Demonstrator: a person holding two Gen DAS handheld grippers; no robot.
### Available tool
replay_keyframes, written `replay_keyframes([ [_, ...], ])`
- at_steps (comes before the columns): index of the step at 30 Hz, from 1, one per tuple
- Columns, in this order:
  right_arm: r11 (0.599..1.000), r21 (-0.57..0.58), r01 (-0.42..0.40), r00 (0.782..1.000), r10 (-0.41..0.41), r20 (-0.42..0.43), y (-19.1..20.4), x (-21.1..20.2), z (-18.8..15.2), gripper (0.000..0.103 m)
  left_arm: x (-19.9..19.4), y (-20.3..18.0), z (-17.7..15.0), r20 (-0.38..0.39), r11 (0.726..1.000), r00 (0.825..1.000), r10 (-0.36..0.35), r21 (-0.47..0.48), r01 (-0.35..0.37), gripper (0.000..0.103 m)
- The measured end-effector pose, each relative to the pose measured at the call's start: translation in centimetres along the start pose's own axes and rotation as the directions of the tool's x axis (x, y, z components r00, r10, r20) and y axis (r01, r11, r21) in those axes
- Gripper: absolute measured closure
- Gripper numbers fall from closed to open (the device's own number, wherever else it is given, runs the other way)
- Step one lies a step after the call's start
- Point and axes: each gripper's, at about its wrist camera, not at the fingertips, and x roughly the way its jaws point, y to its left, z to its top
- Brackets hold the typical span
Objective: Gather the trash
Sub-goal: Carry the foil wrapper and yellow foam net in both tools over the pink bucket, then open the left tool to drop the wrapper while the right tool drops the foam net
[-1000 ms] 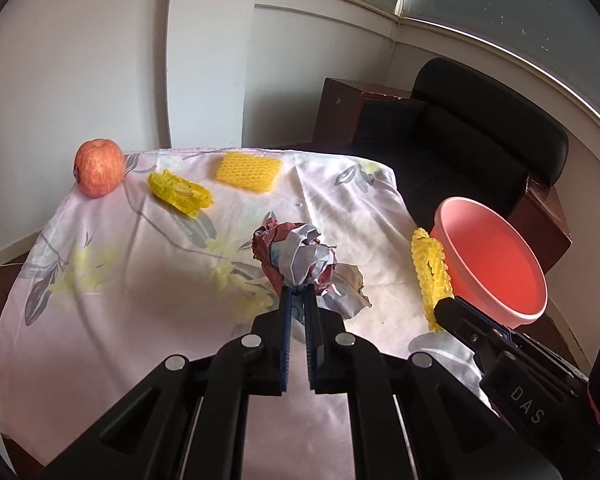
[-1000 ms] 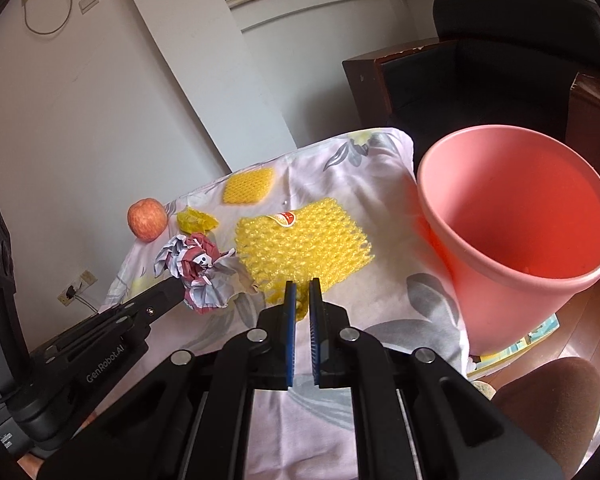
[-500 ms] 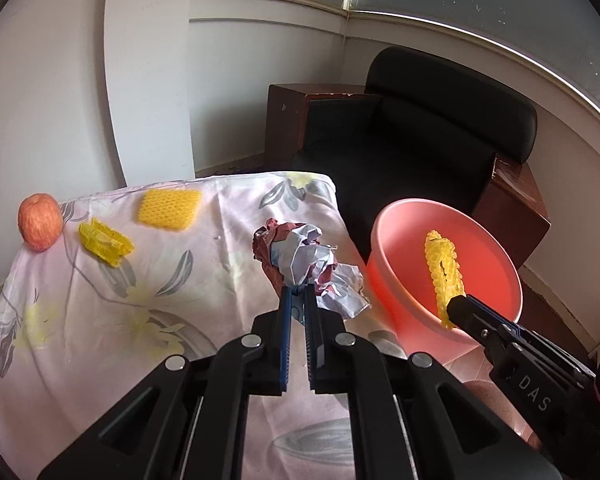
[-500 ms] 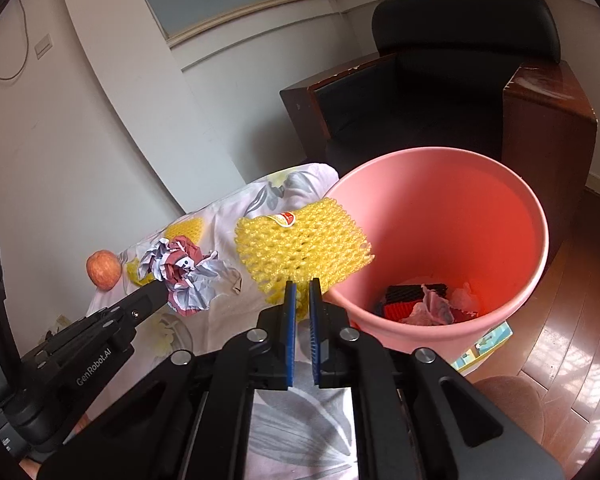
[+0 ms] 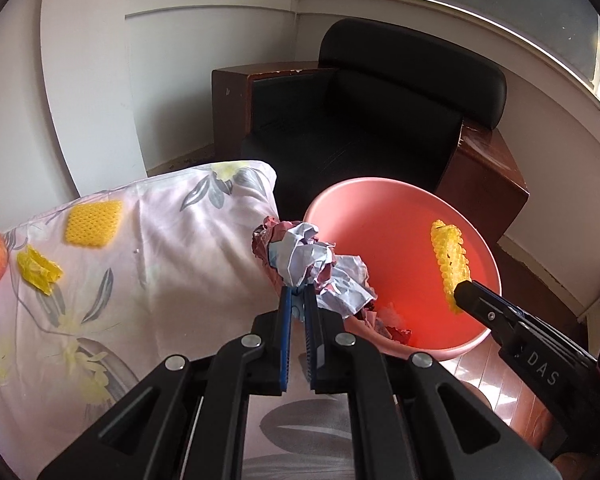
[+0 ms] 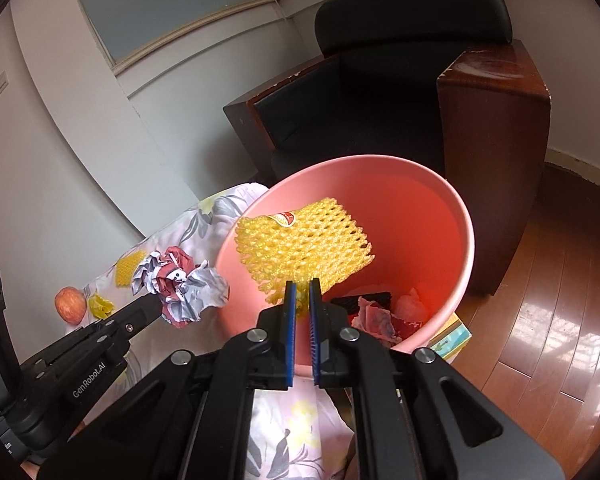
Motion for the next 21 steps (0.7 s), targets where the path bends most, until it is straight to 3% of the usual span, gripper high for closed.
replay_keyframes([
  [12, 0.998, 0.036, 0.052, 0.998, -0.051, -0.021, -2.1, 1.4, 0.1, 0.097, 2.1, -2.7, 1.1, -0.042, 0.994, 0.994, -0.097, 0.046, 0.099, 0.097],
  [21, 0.996, 0.046, 0.072, 0.997, -0.071, -0.033, -2.7, 2.1, -0.3, 0.096, 3.7, -4.3, 0.9, -0.071, 0.990, 0.991, -0.113, 0.080, 0.118, 0.098],
])
